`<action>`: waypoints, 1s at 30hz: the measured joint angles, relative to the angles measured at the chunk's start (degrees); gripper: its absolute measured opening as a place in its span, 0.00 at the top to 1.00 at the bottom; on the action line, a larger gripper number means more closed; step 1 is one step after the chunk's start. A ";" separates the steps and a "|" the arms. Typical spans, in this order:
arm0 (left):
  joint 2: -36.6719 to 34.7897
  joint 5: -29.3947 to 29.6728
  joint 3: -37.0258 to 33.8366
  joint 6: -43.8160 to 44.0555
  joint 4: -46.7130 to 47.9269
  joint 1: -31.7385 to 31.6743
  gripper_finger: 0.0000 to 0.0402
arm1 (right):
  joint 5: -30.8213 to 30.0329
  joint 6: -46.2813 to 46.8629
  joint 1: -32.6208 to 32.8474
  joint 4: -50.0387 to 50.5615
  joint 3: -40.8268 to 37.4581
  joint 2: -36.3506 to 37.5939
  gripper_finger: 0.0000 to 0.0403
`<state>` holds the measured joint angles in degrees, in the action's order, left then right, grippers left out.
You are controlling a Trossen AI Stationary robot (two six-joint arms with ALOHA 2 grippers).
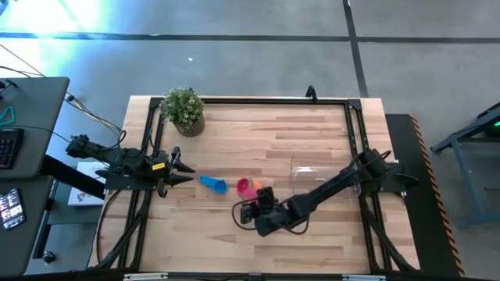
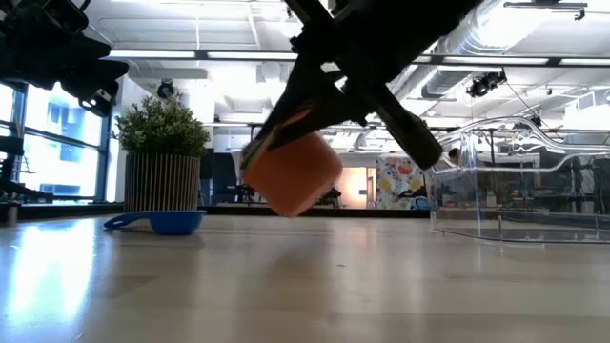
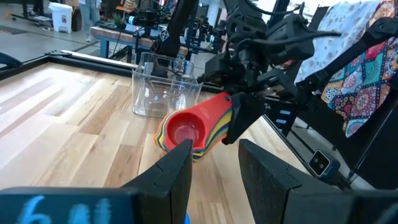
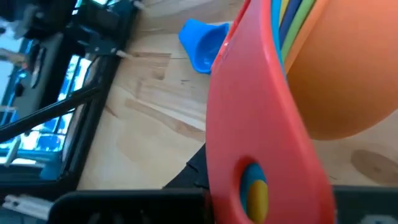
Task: Nest measuring cups in basket
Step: Put the stacked measuring cups into the transparent bin
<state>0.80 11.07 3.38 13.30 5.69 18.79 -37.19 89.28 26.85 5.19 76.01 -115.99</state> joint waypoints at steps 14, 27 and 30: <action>0.00 -0.02 0.00 0.00 -0.02 -0.02 0.70 | -0.06 6.58 0.87 -2.68 0.02 -3.12 0.97; 0.00 0.00 0.00 0.00 -0.02 -0.02 0.70 | -0.44 8.60 1.59 -1.35 0.02 -3.36 0.90; 0.00 -0.01 0.00 0.00 -0.02 -0.01 0.70 | -0.91 8.99 1.82 -1.14 0.02 -3.38 0.89</action>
<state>0.80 11.06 3.38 13.30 5.68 18.78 -38.10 98.27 28.67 4.04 76.03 -119.36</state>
